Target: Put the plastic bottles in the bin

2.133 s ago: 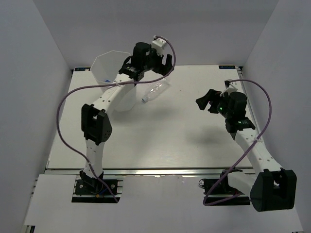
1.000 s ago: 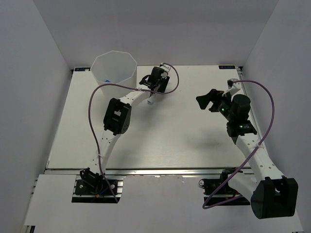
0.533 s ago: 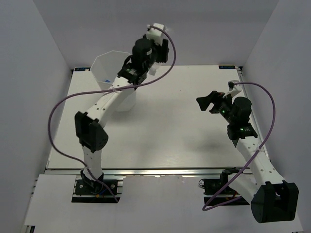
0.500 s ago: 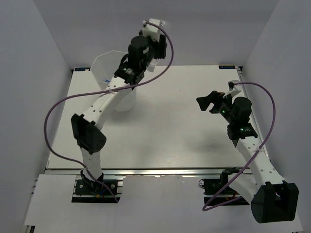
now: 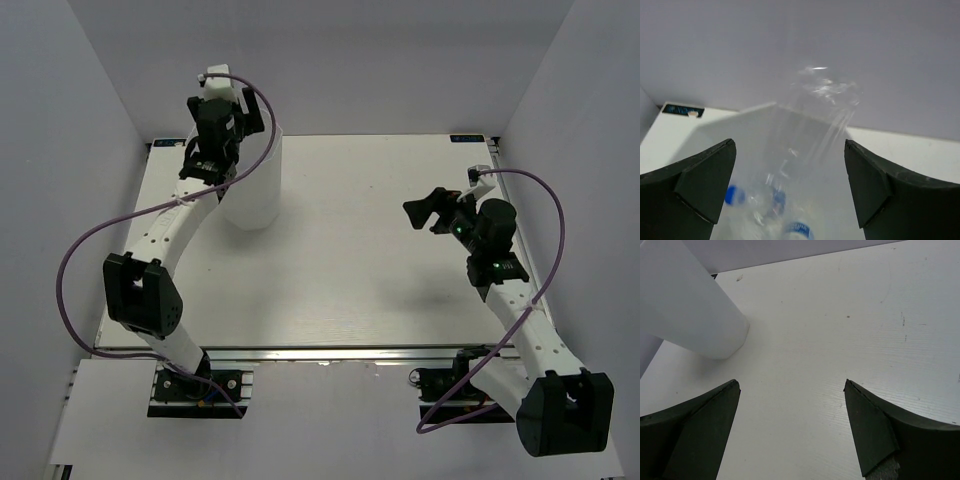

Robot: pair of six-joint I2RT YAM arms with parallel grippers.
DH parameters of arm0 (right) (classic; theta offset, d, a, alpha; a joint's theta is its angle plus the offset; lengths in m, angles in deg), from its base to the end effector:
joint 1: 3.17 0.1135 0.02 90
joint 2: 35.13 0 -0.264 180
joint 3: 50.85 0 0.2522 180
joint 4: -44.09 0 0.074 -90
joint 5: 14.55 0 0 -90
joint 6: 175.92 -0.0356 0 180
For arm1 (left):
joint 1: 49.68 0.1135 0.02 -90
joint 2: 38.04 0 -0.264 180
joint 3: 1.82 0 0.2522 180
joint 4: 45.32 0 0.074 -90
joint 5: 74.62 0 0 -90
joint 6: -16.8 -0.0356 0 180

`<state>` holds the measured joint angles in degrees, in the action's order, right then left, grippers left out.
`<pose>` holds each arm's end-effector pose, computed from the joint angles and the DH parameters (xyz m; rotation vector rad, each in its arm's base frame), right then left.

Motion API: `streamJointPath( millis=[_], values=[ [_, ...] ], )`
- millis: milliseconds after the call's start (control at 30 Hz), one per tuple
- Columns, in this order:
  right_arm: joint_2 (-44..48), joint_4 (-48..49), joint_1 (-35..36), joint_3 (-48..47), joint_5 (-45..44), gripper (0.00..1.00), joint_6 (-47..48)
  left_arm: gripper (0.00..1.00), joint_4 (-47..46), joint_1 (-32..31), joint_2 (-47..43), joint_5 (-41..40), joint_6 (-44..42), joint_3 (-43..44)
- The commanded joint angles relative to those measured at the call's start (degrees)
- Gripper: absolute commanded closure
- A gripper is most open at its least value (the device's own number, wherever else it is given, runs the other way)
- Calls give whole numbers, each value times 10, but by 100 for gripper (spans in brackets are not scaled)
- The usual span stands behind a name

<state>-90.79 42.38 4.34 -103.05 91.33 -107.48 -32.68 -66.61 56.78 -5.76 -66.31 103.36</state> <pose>0.2274 0.0398 0.3065 -0.0070 1.6942 0.6122 0.3839 -0.1034 0.4177 -0.1442 1.6015 -0.0249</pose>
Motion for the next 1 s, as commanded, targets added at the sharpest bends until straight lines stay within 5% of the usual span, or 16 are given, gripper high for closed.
streamJointPath(
  millis=[0,467,767,967],
  values=[
    [-11,28,-3,-1,12,11,11,2,-35,-10,-62,24,10,-32],
    [-1,3,-3,-2,-23,11,5,2,107,-1,-85,-117,32,85],
    [9,-18,-3,-7,-88,11,-1,2,228,168,-276,-150,322,-224],
    [8,36,-3,25,-87,11,-23,2,170,204,-367,-153,429,-424]
  ],
)
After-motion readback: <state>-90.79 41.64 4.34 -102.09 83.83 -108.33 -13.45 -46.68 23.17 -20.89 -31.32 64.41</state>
